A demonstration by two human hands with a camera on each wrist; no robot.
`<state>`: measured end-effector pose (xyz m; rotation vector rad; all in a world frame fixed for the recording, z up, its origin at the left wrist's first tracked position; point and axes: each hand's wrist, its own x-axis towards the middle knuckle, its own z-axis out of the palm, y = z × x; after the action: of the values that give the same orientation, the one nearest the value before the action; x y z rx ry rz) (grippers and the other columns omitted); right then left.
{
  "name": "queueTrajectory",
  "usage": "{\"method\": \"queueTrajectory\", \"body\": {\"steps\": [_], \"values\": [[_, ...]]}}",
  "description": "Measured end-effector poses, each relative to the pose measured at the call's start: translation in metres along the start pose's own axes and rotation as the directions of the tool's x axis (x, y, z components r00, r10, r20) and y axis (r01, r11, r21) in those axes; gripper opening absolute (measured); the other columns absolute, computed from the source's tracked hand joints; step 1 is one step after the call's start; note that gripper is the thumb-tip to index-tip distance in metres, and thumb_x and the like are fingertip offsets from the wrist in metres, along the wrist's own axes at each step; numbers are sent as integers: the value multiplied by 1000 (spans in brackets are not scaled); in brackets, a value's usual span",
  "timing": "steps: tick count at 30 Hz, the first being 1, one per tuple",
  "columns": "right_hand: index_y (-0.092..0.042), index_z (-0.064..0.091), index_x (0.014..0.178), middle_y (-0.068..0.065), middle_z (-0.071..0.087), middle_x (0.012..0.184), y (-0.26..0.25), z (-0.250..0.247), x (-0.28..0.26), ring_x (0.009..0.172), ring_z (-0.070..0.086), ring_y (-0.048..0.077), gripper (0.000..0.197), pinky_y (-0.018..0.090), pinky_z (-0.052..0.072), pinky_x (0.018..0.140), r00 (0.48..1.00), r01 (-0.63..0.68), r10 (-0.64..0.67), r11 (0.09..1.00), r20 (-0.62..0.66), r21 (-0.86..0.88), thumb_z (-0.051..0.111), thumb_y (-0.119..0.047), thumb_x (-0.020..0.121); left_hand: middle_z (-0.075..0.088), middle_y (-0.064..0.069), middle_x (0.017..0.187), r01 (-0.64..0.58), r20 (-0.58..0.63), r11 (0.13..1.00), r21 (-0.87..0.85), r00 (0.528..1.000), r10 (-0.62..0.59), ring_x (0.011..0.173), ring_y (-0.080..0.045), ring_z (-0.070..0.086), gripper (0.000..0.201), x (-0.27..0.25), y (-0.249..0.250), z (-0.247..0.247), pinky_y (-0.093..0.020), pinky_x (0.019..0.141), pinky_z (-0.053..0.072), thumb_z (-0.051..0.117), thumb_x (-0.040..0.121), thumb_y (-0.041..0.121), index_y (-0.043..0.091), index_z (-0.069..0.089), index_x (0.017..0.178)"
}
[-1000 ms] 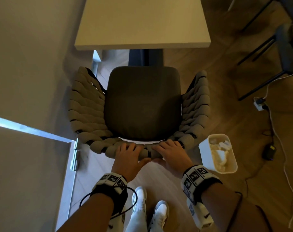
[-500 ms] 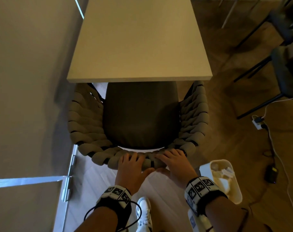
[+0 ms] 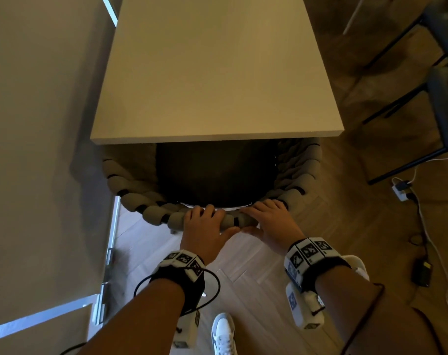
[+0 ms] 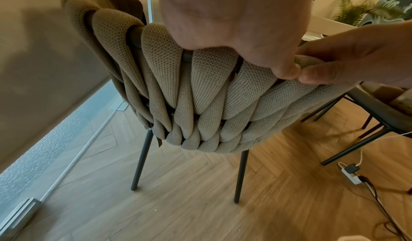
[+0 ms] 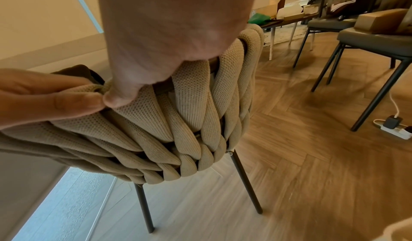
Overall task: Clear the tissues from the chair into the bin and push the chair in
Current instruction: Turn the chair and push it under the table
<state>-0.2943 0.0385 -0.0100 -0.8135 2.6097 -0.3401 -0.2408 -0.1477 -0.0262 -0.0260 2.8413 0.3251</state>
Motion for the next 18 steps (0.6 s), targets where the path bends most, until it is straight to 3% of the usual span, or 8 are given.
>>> {"method": "queueTrajectory", "body": {"steps": [8,13,16,18], "values": [[-31,49,131,-7,60,119,12,-8,22,112,52,18,50,38,32,106,999,32,-34,999,-39,-32,53,-52,86,55,2,119,-5,5,999,34,1000,5,112,-20,48,59,25,-3,-10,-38,102,33,29,86,70,27,51,119],[-32,46,133,-7,57,123,9,-14,25,117,48,18,50,37,27,109,1000,15,-14,1000,15,-26,53,-51,87,54,2,120,-12,41,1000,28,999,11,111,-21,48,57,28,-3,-15,-40,104,34,30,87,69,27,49,120],[-33,42,136,-5,52,127,-1,-21,22,120,45,19,49,37,28,108,998,-45,46,998,52,-35,51,-48,89,48,-2,133,-39,118,999,35,992,34,126,-26,40,58,18,-6,-28,-48,115,21,35,89,64,28,42,134],[-31,41,137,-5,50,128,-15,-31,15,120,43,19,49,36,31,104,996,-90,91,995,-10,36,51,-41,91,45,-4,140,-22,65,998,55,998,18,134,-27,35,60,4,-12,-48,-50,118,12,37,91,59,24,38,140]]}}
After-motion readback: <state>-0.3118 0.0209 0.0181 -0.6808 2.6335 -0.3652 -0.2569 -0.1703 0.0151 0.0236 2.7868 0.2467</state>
